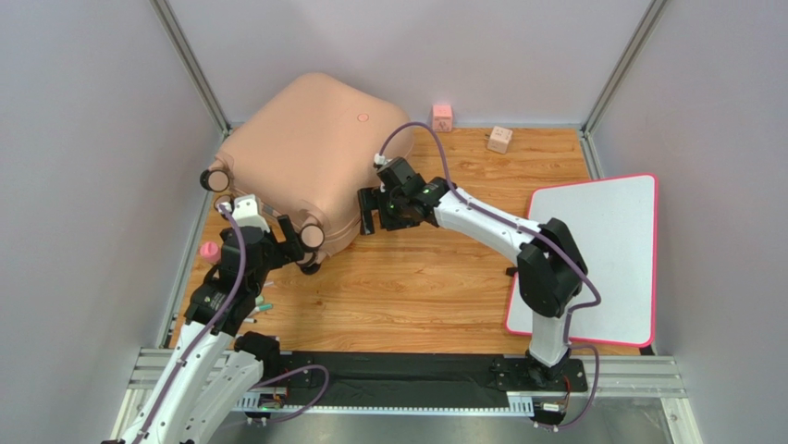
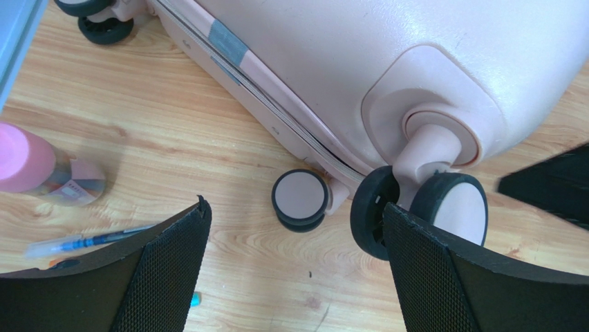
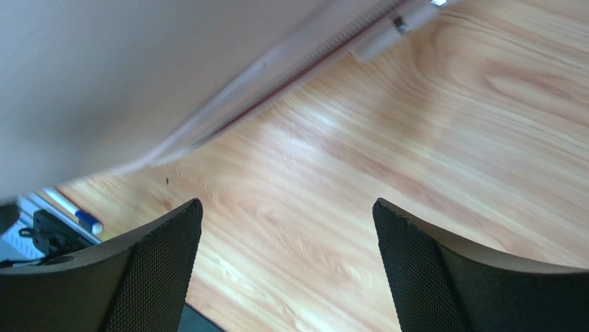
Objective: Pack the luggage
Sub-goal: Zip the luggage at the center of the board.
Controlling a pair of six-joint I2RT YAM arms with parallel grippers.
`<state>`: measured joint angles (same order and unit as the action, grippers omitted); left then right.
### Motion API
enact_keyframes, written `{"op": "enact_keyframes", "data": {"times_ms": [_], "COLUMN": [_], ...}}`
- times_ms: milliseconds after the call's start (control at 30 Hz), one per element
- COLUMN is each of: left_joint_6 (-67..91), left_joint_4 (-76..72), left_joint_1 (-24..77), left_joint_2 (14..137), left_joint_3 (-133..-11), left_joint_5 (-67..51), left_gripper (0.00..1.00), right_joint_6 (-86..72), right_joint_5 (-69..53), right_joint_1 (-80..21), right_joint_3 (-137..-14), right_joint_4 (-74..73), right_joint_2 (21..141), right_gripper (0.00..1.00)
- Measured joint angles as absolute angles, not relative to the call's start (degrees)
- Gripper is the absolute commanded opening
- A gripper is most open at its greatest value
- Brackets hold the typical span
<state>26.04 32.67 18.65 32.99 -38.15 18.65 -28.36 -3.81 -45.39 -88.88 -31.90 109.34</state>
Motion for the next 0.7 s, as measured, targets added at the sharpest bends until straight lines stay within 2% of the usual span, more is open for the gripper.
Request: {"op": "enact_keyframes", "data": {"times_ms": [100, 233, 333, 500, 700], "left_joint_6": [25.4, 25.4, 25.9, 28.0, 31.7], "left_joint_4": [35.6, 36.5, 37.3, 38.4, 37.1], "left_joint_1": [19.0, 19.1, 16.8, 7.2, -2.7], "left_joint_2": [33.6, 34.9, 35.4, 39.0, 40.3], "left_joint_3": [-41.2, -45.7, -46.3, -45.8, -40.9], "left_joint_5": [19.4, 21.5, 21.9, 19.6, 13.3], "left_gripper": [1.00, 1.00, 1.00, 1.00, 1.00], "right_joint_6": [-26.5, -24.6, -23.4, -22.1, -24.7], "right_joint_5": [-3.2, -2.4, -2.3, -1.7, -1.9], "right_joint_1": [-43.7, -36.5, -29.5, -22.0, -18.7], "right_joint_3": [-88.8, -89.4, -96.1, -116.7, -142.1], "right_joint_4": [-36.8, -40.0, -41.3, -42.0, -42.0], "right_joint_2": [104.0, 95.2, 94.4, 106.2, 129.3], "right_gripper": [0.95, 0.96, 0.96, 0.95, 0.94]}}
